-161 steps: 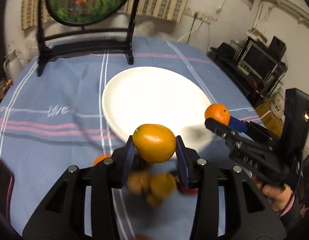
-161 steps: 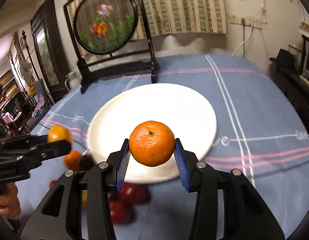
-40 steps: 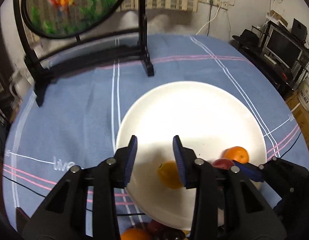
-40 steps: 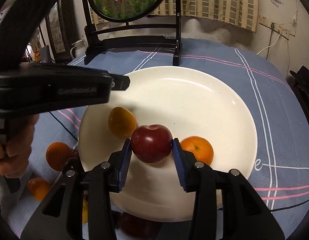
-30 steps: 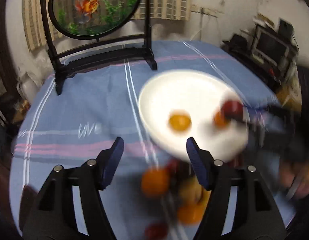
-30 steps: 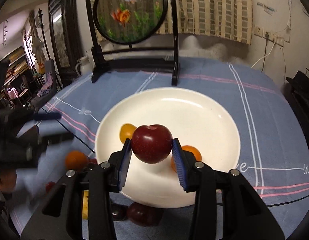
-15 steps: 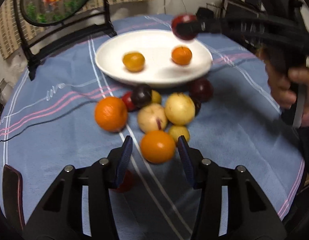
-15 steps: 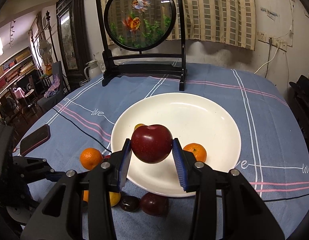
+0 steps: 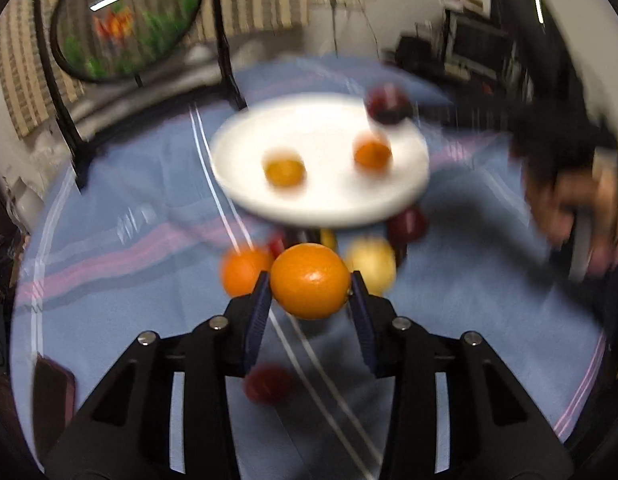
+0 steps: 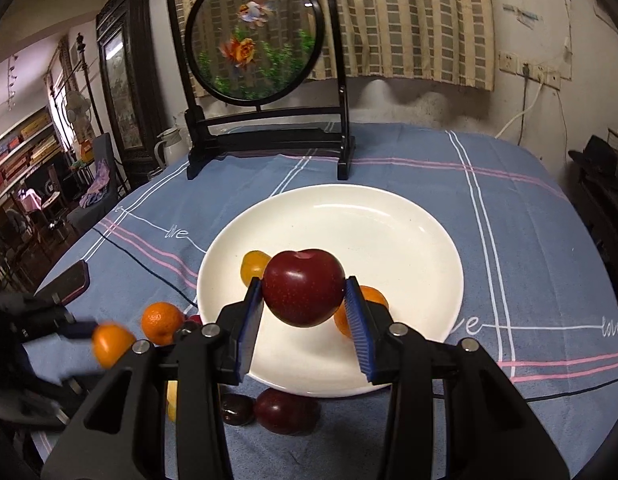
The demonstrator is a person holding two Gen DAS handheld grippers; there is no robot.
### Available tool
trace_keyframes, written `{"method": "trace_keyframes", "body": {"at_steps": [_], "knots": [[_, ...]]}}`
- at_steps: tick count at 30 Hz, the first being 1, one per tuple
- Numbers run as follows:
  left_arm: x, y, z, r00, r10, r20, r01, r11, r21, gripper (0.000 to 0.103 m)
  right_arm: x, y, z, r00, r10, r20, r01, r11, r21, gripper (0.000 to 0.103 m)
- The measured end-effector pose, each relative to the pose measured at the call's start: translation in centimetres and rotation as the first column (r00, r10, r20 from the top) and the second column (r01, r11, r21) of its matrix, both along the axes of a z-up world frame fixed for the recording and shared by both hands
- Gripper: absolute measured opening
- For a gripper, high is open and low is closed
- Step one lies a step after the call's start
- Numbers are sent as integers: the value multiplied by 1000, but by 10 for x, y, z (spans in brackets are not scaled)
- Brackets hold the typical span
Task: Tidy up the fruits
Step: 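Place the red apple and the orange on the white plate, open both tools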
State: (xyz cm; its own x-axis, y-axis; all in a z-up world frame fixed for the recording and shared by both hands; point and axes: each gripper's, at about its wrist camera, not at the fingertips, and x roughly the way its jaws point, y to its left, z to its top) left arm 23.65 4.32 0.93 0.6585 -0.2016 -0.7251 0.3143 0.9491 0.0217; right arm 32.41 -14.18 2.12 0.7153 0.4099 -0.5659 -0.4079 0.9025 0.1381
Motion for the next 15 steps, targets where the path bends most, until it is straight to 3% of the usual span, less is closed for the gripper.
{"method": "trace_keyframes", "body": {"at_steps": [3,6,10,15], "knots": [[40,1,22,999,45,26,-44,999,-16,40,7,2,-10,1000,9,-23,-8,1000,20,42],[98,-4,21,996,85,-7,-85,996,-32,40,11,9,-20,998,34,-46,-33,999,15,42],[167,-10,-2,989,113,-100,-116,993,-27,40,19,18,-34,996,45,-80,-47,999,-22,42],[196,-17,-32,979,122,-163,-121,992,16,40,27,23,-46,992,49,-113,-55,997,-49,42]]}}
